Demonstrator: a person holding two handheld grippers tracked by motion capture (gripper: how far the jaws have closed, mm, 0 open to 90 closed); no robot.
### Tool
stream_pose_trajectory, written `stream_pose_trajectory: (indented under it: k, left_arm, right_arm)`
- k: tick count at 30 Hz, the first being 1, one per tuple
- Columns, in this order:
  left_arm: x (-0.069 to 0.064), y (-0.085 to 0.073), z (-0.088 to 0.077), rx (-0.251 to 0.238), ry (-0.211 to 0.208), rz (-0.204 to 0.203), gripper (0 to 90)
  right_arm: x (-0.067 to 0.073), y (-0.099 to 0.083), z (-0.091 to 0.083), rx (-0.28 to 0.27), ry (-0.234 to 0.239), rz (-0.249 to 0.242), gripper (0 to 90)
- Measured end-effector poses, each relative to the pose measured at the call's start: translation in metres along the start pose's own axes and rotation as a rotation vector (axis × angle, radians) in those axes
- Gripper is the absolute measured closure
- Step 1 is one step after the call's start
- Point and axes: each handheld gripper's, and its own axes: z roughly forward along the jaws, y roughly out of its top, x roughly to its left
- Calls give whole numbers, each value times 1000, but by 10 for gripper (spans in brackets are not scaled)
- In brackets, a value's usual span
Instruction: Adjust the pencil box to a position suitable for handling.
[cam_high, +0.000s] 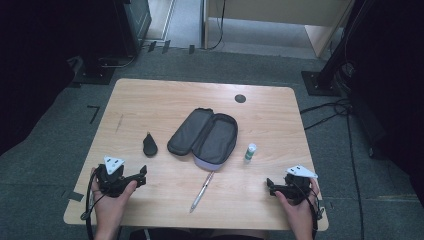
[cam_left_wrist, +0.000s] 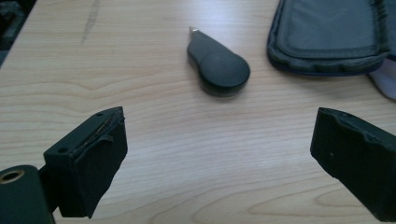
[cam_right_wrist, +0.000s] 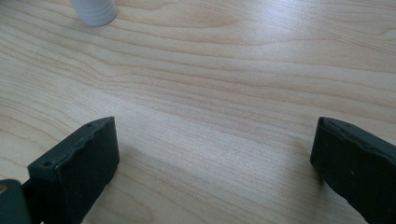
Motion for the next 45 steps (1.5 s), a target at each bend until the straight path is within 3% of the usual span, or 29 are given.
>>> stream_pose_trajectory:
  k: [21,32,35,45]
  left_arm:
    - [-47,16,23,16,-88,68,137]
    - [-69,18,42,47,-101,107,151]
    - [-76,18,46,60,-75,132,212]
    - [-88,18,59,81,-91,172,312]
  right_arm:
    - [0,0,0,0,0,1,8]
    - [0,0,0,0,0,1,8]
    - [0,0,0,0,0,1,8]
    - [0,0,0,0,0,1,8]
